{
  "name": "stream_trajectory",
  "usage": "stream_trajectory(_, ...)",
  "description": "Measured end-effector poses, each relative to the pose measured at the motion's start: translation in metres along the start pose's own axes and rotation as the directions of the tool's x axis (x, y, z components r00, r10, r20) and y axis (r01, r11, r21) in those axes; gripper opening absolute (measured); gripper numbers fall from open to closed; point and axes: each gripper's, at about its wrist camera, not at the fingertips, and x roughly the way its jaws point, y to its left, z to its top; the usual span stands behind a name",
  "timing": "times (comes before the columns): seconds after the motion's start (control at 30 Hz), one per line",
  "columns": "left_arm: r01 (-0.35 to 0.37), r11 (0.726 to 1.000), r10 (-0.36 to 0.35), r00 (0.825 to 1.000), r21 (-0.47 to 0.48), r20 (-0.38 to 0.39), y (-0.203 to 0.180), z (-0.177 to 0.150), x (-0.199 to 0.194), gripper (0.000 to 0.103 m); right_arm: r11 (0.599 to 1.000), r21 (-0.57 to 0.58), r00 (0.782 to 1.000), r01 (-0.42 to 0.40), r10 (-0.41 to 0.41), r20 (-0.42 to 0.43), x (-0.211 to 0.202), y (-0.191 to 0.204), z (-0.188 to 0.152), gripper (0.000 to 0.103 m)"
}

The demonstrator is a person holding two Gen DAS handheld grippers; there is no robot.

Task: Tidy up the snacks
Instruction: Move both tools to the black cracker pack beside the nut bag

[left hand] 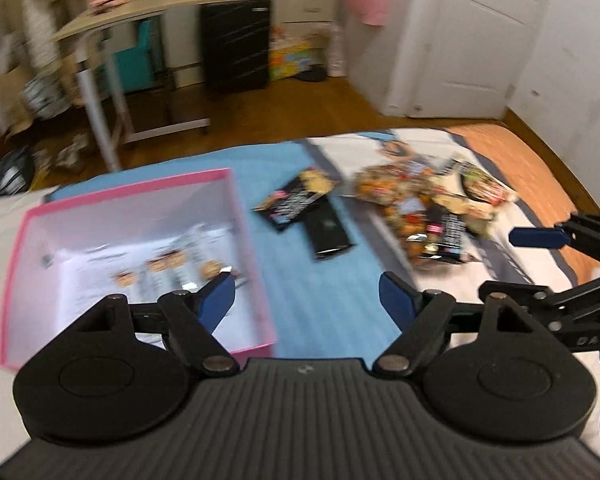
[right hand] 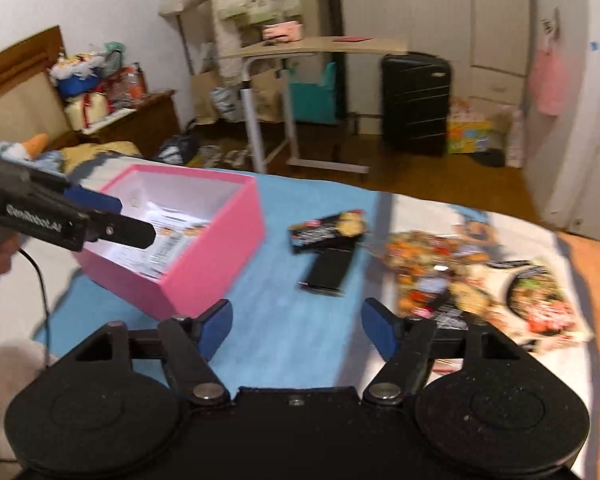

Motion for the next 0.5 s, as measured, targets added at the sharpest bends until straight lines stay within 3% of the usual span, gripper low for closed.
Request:
stream_trajectory(0.13,0.057,0.997,-0.056,0.998,0.056,-0.015,-0.033,0.010,0.031,0.095,0.998,-0.008,0.998,0.063,-0.063,-0.012,0.000,-0.021,-0.013,0.089)
stream_trajectory(0.33,0.094,0.985,-0.087,0.995,0.145,-0.051,-0.075,0.021,0.092,0.095,0.991,0.023,0.992,0.129,-0.129,-0.006,0.030,-0.052,-0.037,0.091)
stream_trajectory(0.5,0.139,0.976,-0.133,0.990,0.166,-0.050,-0.098,0.029,0.137,0.095,0.982,-0.089,0.986,0.165,-0.163,0.020,0.069,-0.060,-0.066,0.091)
